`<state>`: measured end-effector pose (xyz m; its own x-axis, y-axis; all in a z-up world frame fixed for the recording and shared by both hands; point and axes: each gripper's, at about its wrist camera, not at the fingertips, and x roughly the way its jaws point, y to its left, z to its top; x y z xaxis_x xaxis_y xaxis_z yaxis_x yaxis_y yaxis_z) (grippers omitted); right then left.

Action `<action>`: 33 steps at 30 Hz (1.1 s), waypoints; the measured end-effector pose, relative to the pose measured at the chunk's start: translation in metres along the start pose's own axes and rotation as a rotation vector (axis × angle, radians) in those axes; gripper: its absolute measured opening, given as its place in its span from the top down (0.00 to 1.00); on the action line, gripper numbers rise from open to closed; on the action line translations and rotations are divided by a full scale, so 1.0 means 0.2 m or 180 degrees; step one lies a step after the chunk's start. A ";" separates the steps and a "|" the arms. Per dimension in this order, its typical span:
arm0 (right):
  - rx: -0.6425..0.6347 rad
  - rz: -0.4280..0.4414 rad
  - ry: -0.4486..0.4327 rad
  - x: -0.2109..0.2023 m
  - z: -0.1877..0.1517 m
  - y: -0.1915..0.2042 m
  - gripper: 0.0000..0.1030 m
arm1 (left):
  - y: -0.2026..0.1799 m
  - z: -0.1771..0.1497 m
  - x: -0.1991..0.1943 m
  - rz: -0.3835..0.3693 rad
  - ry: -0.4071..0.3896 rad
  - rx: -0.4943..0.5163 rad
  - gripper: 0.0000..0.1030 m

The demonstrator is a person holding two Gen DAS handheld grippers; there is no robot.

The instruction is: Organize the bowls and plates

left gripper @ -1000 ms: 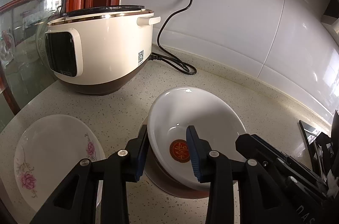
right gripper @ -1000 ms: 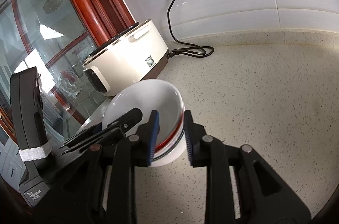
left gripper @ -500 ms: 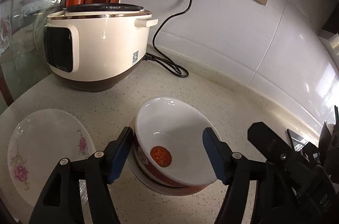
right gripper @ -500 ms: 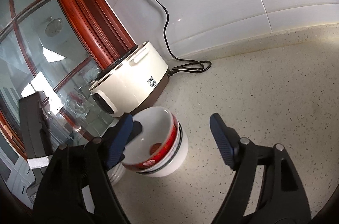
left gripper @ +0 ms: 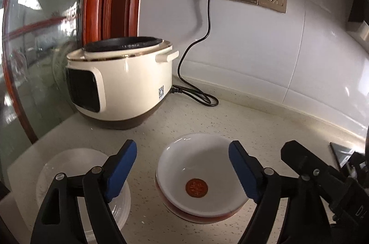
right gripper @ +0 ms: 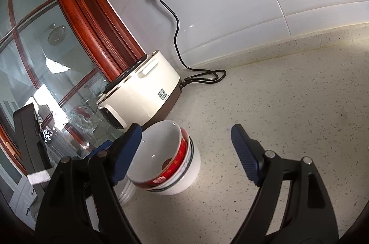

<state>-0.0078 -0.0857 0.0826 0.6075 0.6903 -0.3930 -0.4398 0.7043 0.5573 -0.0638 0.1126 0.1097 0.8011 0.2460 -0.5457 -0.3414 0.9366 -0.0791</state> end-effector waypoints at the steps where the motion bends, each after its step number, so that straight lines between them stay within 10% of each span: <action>1: 0.0011 0.0005 -0.0006 -0.01 0.00 -0.01 0.19 | 0.00 0.00 0.00 -0.0020 0.0019 -0.0020 0.19; 33: 0.0204 0.0145 0.0120 -0.01 0.00 -0.10 0.12 | 0.21 -0.03 0.21 -0.0692 0.0912 -0.0725 0.18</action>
<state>0.0004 -0.1009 0.0727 0.5619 0.7281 -0.3927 -0.4226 0.6607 0.6203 -0.0470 0.1601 0.0794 0.7084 -0.0607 -0.7032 -0.3052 0.8720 -0.3828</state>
